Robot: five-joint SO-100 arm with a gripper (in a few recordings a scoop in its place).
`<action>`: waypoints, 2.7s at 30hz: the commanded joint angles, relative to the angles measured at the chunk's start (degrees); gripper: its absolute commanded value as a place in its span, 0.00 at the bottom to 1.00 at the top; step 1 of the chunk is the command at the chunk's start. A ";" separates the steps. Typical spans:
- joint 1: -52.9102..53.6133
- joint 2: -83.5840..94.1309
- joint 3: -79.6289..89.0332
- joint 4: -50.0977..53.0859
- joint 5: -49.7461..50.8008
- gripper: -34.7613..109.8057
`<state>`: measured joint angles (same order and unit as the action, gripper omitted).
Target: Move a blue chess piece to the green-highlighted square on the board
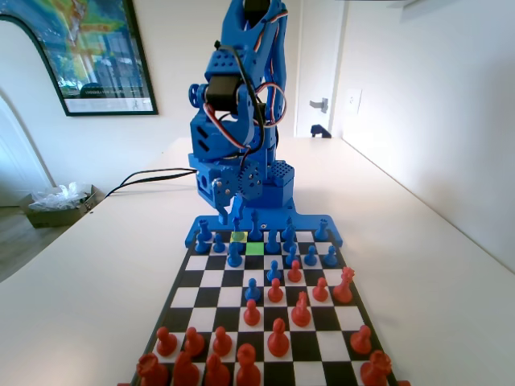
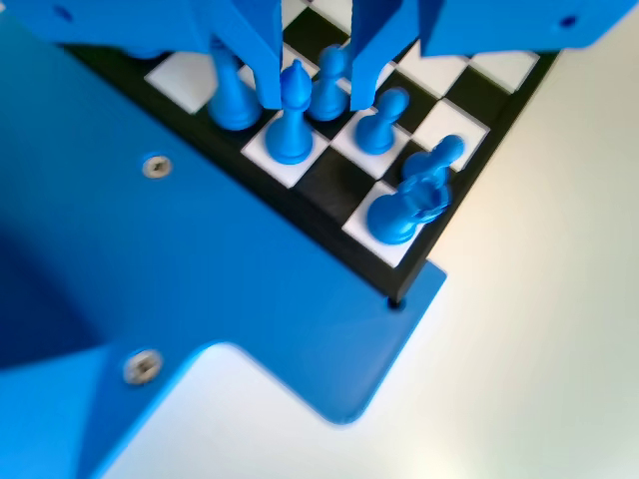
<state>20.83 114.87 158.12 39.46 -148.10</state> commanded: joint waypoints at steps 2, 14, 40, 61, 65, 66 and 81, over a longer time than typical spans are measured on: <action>-1.14 0.70 1.23 -1.32 0.35 0.31; -2.81 0.62 4.39 -4.39 1.32 0.31; -2.37 0.35 -2.20 4.92 1.67 0.25; -11.95 0.88 -20.57 25.66 17.31 0.25; -14.15 0.79 -20.48 24.61 20.30 0.25; -14.41 0.79 -20.48 24.61 20.65 0.25; -14.15 -6.42 -17.23 10.72 23.99 0.25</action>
<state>5.98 108.28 140.80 51.77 -123.49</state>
